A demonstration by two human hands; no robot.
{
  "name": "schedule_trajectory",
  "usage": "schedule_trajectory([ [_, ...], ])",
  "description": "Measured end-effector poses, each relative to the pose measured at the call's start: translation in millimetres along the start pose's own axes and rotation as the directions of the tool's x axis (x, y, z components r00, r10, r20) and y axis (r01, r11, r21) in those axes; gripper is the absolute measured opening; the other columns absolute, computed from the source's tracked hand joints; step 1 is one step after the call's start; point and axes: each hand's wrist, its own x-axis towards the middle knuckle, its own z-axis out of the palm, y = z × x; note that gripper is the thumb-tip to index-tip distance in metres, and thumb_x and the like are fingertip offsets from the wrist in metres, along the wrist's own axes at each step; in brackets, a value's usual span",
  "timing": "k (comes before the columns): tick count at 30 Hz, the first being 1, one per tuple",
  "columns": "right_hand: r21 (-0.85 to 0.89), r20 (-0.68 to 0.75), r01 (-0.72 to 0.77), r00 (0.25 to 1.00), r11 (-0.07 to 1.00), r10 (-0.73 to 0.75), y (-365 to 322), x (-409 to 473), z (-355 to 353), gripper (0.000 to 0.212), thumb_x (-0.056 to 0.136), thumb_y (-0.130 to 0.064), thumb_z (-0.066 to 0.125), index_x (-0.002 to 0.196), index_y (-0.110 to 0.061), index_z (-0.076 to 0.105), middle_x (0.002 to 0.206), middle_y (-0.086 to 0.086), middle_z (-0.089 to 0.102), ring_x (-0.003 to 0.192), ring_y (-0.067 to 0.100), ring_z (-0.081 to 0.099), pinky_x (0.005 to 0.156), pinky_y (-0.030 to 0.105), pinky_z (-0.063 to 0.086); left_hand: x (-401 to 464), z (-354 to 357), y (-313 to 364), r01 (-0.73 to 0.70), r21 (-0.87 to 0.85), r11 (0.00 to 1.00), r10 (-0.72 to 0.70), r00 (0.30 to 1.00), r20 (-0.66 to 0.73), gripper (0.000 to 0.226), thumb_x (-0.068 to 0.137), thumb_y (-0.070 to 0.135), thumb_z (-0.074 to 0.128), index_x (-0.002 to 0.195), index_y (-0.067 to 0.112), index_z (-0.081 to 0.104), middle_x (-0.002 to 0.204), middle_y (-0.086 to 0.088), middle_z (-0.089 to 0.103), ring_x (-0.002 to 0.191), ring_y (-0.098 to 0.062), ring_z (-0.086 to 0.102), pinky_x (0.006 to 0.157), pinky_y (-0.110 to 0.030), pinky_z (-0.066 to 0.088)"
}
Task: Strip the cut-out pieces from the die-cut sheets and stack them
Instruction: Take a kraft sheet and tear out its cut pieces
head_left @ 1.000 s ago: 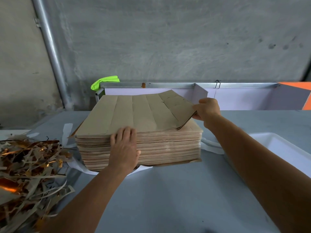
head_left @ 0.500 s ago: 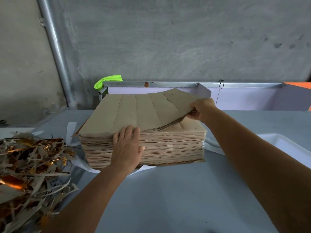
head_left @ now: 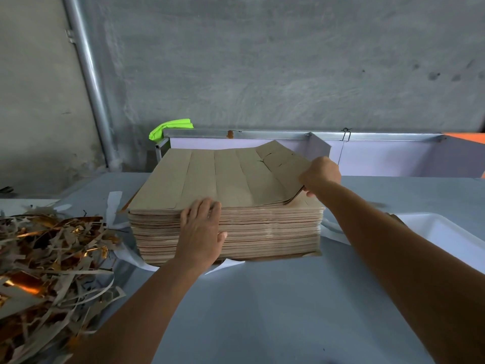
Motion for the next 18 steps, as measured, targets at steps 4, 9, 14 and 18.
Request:
schedule_trajectory([
  [4,0.343,0.069,-0.175,0.984,0.923,0.161,-4,-1,-2,0.017,0.081,0.013,0.053,0.073,-0.002,0.048,0.086,0.020,0.061,0.075,0.040,0.067,0.058,0.044,0.057,1,1,1,0.012,-0.008,1.000,-0.012,1.000,-0.005,0.062,0.094,0.039,0.049,0.146,0.018,0.022,0.152,-0.001,0.021,0.142,-0.020,0.013,0.114,-0.037,0.008],
  [9,0.765,0.314,-0.370,0.929,0.526,0.196,-28,8,-21,0.023,0.074,0.027,0.048,0.081,0.005,0.053,0.093,0.027,0.059,0.071,0.035,0.060,0.035,0.037,0.049,-3,-13,11,0.029,-0.214,0.976,-0.081,0.968,-0.239,0.046,0.096,0.029,0.048,0.134,0.003,0.043,0.135,-0.020,0.043,0.128,-0.031,0.036,0.103,-0.038,0.033],
  [14,0.850,0.358,-0.367,0.929,0.379,0.096,-72,7,-35,0.032,0.087,0.017,0.039,0.115,0.010,0.051,0.106,0.024,0.056,0.084,0.035,0.059,0.036,0.033,0.051,8,-44,33,0.403,-0.906,-0.127,-0.720,0.591,0.364,0.047,0.092,0.053,0.046,0.092,0.007,0.054,0.078,-0.008,0.057,0.068,-0.022,0.055,0.055,-0.029,0.040],
  [18,0.868,0.378,-0.361,0.926,0.341,0.017,-94,-4,-49,0.018,0.093,0.010,0.037,0.079,-0.001,0.042,0.102,0.018,0.048,0.090,0.032,0.056,0.041,0.031,0.053,19,-58,30,0.404,-0.605,-0.686,-0.338,0.559,0.757,0.076,0.081,0.071,0.049,0.102,-0.001,0.053,0.096,-0.020,0.066,0.079,-0.027,0.061,0.060,-0.037,0.049],
])
